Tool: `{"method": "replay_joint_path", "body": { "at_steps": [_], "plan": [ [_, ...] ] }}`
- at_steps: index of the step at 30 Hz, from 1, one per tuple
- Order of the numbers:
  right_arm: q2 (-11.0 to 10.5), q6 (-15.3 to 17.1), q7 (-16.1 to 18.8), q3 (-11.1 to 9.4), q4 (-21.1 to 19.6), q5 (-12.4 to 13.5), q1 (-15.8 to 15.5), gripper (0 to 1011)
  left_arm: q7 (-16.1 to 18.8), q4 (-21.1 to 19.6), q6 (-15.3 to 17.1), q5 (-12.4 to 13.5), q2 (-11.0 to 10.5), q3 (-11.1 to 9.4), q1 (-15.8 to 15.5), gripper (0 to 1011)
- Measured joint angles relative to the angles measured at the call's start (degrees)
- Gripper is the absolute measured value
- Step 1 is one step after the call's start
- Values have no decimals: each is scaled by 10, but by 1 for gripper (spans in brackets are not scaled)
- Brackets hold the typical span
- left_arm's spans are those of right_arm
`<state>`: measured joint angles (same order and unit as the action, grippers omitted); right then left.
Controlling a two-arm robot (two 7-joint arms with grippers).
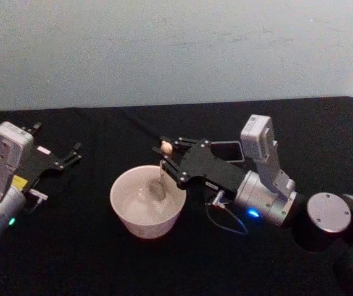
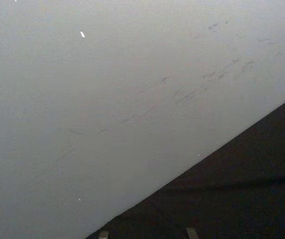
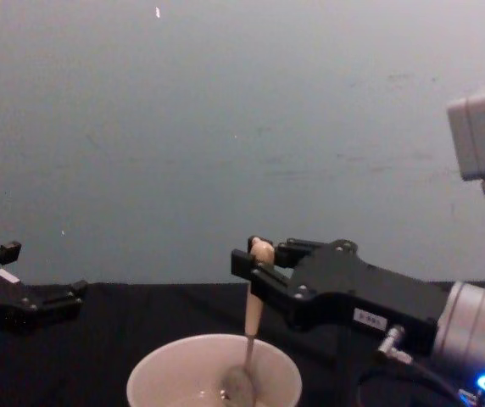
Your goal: Pick up the stirring spoon with one hand, stir inside the cup, then place it back in its original position.
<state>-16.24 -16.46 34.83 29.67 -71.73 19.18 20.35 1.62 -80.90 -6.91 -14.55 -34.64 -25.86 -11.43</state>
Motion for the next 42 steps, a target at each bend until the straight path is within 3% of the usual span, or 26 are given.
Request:
{"method": "replay_joint_path", "body": {
  "at_steps": [12, 21, 26, 34, 42],
  "plan": [
    [-35, 10, 22, -11, -50, 24, -34, 214, 0, 0, 0, 0, 0, 0, 0, 1001],
    [-53, 22, 40, 3, -85, 39, -57, 214, 0, 0, 0, 0, 0, 0, 0, 1001],
    [-46, 25, 39, 12, -88, 40, -57, 214, 0, 0, 0, 0, 0, 0, 0, 1001],
    [-19, 25, 21, 23, -65, 31, -35, 214, 0, 0, 0, 0, 0, 0, 0, 1001],
    [6, 21, -5, 17, -24, 16, -9, 214, 0, 0, 0, 0, 0, 0, 0, 1001]
  ]
}}
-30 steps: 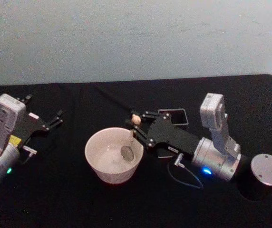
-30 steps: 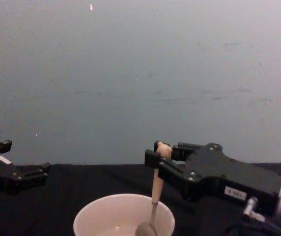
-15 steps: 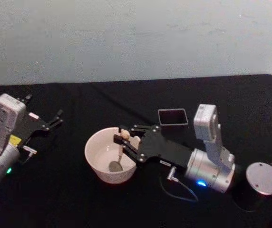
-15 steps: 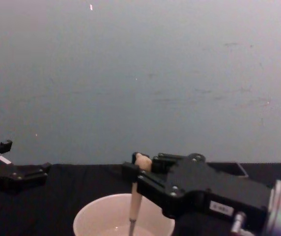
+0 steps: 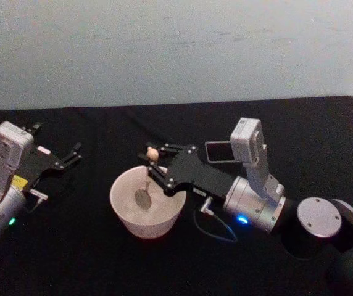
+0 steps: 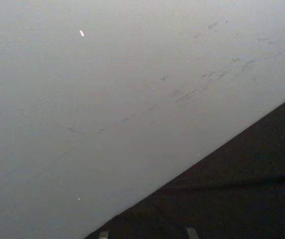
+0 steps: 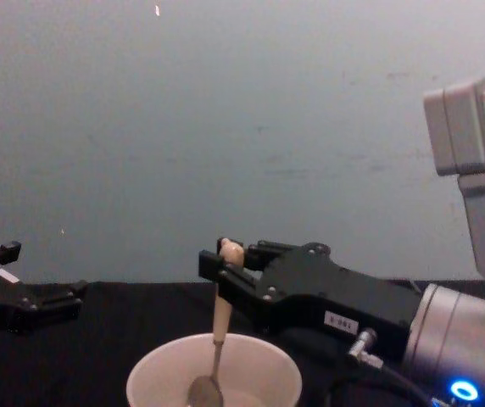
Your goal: Pick up the stirring spoon with one hand, stir inside the cup, then place it back in its original position.
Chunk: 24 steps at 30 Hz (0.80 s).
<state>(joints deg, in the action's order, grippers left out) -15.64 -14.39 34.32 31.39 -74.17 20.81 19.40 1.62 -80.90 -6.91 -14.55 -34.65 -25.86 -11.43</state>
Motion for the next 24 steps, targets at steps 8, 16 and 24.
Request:
{"method": "replay_joint_path", "body": {
  "at_steps": [8, 16, 24],
  "plan": [
    [3, -3, -5, -9, 14, -5, 6, 214, 0, 0, 0, 0, 0, 0, 0, 1001],
    [2, -3, -5, -14, 15, -6, 5, 214, 0, 0, 0, 0, 0, 0, 0, 1001],
    [3, -3, -5, -19, 15, -7, 4, 214, 0, 0, 0, 0, 0, 0, 0, 1001]
  ]
}}
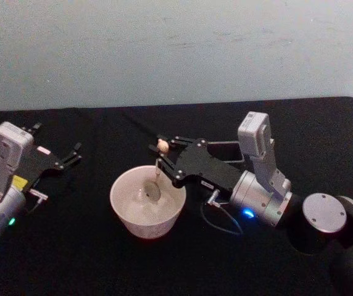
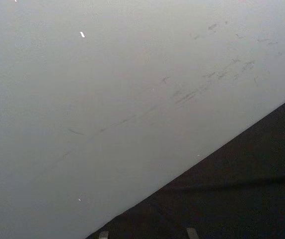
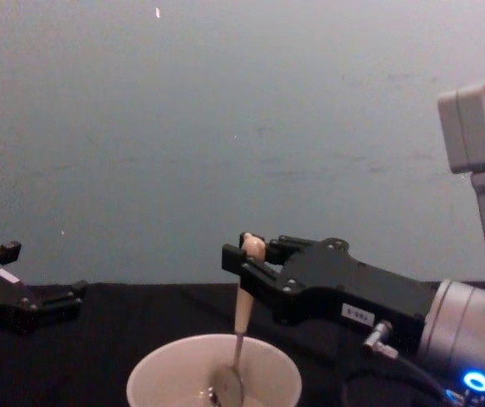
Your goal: Pick up the stirring spoon with one hand, stir inside the cup, then place it back in its original position.
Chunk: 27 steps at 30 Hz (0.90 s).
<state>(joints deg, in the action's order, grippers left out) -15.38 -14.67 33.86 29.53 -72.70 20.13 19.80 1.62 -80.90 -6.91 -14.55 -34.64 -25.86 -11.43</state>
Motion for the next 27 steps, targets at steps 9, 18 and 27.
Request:
{"method": "replay_joint_path", "body": {
  "at_steps": [9, 18, 27],
  "plan": [
    [-15, 1, 5, -10, -10, 5, -9, 214, 0, 0, 0, 0, 0, 0, 0, 1001],
    [-44, 6, 23, -18, -51, 25, -37, 214, 0, 0, 0, 0, 0, 0, 0, 1001],
    [-67, 13, 49, -3, -99, 44, -65, 214, 0, 0, 0, 0, 0, 0, 0, 1001]
  ]
}}
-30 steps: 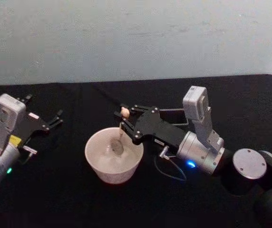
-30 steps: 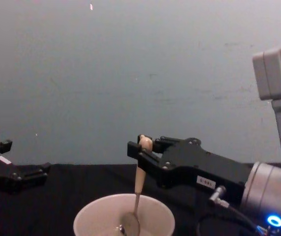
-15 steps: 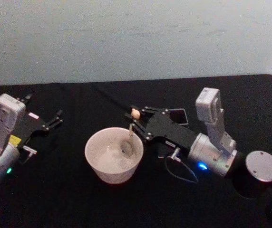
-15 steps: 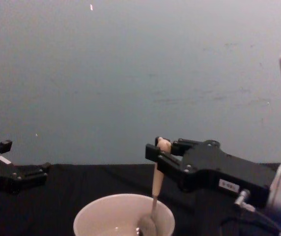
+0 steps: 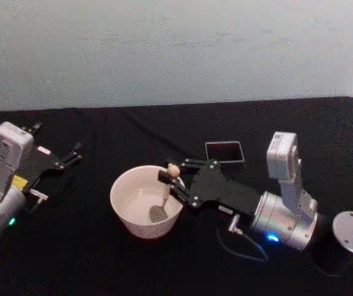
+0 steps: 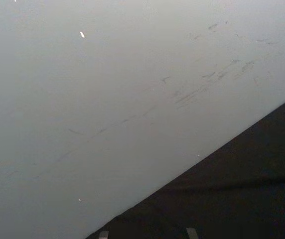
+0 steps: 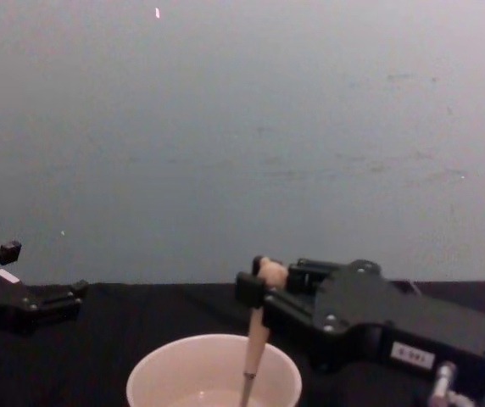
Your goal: Pick up the stirring spoon with one hand, stir inside the cup, then place it back in its original position.
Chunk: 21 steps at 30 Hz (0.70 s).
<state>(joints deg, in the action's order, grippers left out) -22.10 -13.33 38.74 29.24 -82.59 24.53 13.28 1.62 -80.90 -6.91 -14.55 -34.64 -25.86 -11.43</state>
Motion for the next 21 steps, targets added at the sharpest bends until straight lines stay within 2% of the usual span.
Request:
{"method": "replay_joint_path", "body": {
  "at_steps": [7, 11, 18, 21],
  "plan": [
    [11, 2, -3, 17, 4, -3, 7, 214, 0, 0, 0, 0, 0, 0, 0, 1001],
    [29, 0, -16, 25, 25, -15, 24, 214, 0, 0, 0, 0, 0, 0, 0, 1001],
    [55, -8, -38, 26, 61, -32, 49, 214, 0, 0, 0, 0, 0, 0, 0, 1001],
    [66, -11, -50, 21, 81, -39, 61, 214, 0, 0, 0, 0, 0, 0, 0, 1001]
  ]
}}
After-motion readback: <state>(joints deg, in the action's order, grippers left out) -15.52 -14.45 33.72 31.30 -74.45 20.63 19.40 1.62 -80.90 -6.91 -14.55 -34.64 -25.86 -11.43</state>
